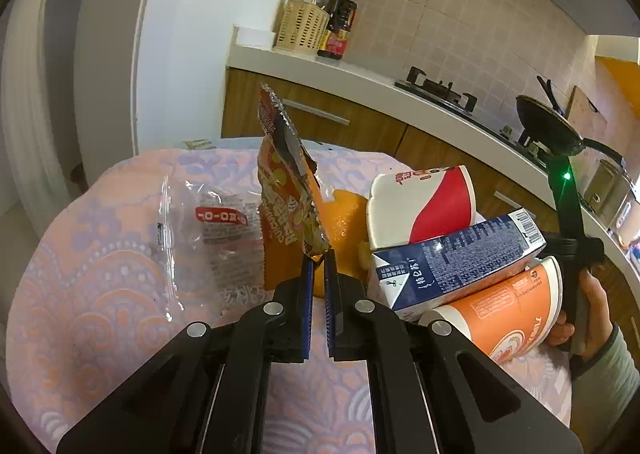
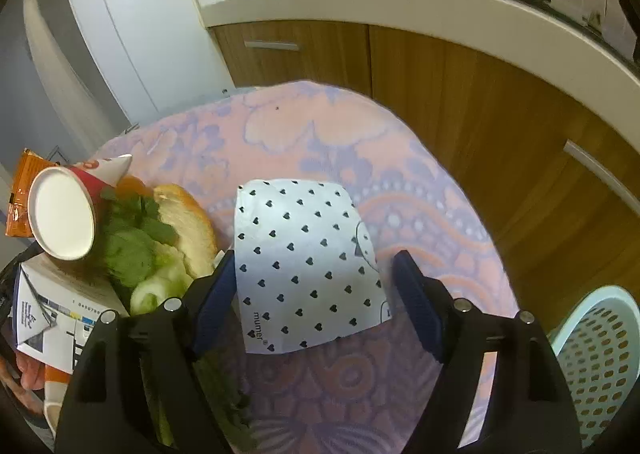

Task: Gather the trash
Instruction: 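Grasp the orange snack wrapper with the left tool while the right tool grasps the polka-dot paper, then carry both items over the blue basket and open both tools to drop them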

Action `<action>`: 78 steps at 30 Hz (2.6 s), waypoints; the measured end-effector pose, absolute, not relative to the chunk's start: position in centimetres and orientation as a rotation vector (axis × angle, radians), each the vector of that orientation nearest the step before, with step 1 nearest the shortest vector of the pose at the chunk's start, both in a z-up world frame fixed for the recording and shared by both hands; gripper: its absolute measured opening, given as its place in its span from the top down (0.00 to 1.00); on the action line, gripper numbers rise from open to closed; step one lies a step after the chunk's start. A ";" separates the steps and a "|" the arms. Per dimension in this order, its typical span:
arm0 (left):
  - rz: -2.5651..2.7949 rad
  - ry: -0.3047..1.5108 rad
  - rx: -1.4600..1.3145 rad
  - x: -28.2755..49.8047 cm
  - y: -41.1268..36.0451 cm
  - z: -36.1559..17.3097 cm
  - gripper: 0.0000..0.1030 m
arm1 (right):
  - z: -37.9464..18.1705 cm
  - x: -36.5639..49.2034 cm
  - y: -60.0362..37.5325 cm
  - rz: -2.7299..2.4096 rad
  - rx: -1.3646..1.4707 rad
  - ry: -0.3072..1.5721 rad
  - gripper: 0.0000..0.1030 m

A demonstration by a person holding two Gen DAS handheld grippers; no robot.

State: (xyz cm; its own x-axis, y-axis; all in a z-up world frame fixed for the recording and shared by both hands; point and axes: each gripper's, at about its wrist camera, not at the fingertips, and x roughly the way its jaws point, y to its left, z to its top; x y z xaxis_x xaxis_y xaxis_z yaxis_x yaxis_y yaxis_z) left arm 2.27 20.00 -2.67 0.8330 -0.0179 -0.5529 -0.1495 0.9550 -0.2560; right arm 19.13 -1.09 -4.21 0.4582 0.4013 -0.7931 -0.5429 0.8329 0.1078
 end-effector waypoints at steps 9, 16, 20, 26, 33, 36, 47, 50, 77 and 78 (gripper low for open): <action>0.065 0.548 -0.292 1.4 19.8 -2.2 0.97 | -2.8 16.4 -1.4 0.568 -0.213 0.789 0.68; 0.019 0.486 -0.314 -1.1 19.1 -0.3 0.97 | -0.3 14.3 -4.3 0.581 -0.144 0.717 0.76; -0.009 0.443 -0.310 -2.6 17.9 1.5 0.97 | 2.2 12.3 -6.1 0.588 -0.124 0.650 0.78; -0.051 0.396 -0.262 -3.7 14.9 4.6 0.97 | 5.2 9.7 -8.9 0.584 -0.083 0.567 0.78; -0.122 0.363 -0.205 -3.2 9.4 7.3 0.97 | 7.3 7.8 -13.7 0.502 -0.086 0.487 0.78; -0.167 0.371 -0.182 -2.2 6.2 7.6 0.97 | 7.4 7.2 -17.2 0.457 -0.058 0.479 0.78; -0.344 0.511 -0.164 5.4 -6.8 3.7 0.97 | 3.8 8.6 -29.6 0.277 0.057 0.576 0.78; -0.388 0.566 -0.187 7.6 -10.0 2.0 0.97 | 2.5 8.9 -31.9 0.250 0.074 0.598 0.78; -0.504 0.848 -0.083 16.4 -22.1 -5.7 0.96 | -5.3 12.9 -36.9 0.199 0.225 0.871 0.43; -0.506 0.860 -0.080 16.5 -22.2 -5.9 0.95 | -5.2 12.7 -37.2 0.202 0.245 0.869 0.43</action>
State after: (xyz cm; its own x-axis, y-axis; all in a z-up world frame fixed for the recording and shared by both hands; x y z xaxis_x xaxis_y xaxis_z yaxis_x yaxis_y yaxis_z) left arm 16.46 -22.15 -5.91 0.5424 -0.4570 -0.7050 0.3938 0.8795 -0.2672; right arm 12.74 -37.22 -5.22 0.6298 0.2734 -0.7271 -0.0753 0.9531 0.2932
